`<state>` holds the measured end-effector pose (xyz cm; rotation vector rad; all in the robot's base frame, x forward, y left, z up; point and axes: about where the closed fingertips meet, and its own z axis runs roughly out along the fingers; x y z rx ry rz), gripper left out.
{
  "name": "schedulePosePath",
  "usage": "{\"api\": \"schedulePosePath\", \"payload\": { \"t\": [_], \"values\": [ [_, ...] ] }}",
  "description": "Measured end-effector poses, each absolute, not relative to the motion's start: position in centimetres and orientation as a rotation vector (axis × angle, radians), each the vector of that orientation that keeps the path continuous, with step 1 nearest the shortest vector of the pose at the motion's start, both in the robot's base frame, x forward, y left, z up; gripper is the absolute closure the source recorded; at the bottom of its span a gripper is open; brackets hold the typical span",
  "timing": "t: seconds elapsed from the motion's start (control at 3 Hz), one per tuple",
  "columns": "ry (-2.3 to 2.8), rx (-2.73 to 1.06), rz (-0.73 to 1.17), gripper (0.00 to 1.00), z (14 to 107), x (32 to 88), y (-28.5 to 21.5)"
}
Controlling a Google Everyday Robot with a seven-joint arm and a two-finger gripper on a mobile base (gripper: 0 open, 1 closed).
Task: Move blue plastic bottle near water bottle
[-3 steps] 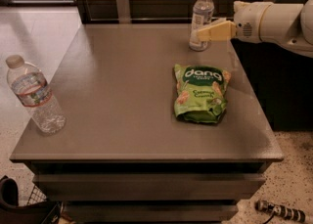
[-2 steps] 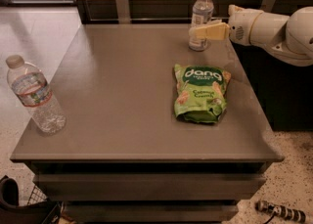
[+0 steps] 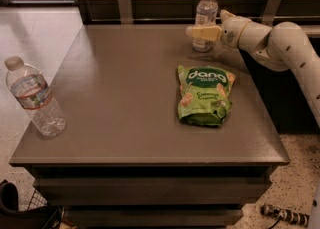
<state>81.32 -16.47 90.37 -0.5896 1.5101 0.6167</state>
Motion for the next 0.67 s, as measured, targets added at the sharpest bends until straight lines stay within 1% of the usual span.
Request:
{"api": "schedulePosePath", "payload": {
  "t": [0.33, 0.67],
  "values": [
    [1.49, -0.593, 0.632, 0.26, 90.18, 82.6, -15.83],
    [1.487, -0.595, 0.635, 0.49, 90.23, 82.71, -15.56]
  ]
}}
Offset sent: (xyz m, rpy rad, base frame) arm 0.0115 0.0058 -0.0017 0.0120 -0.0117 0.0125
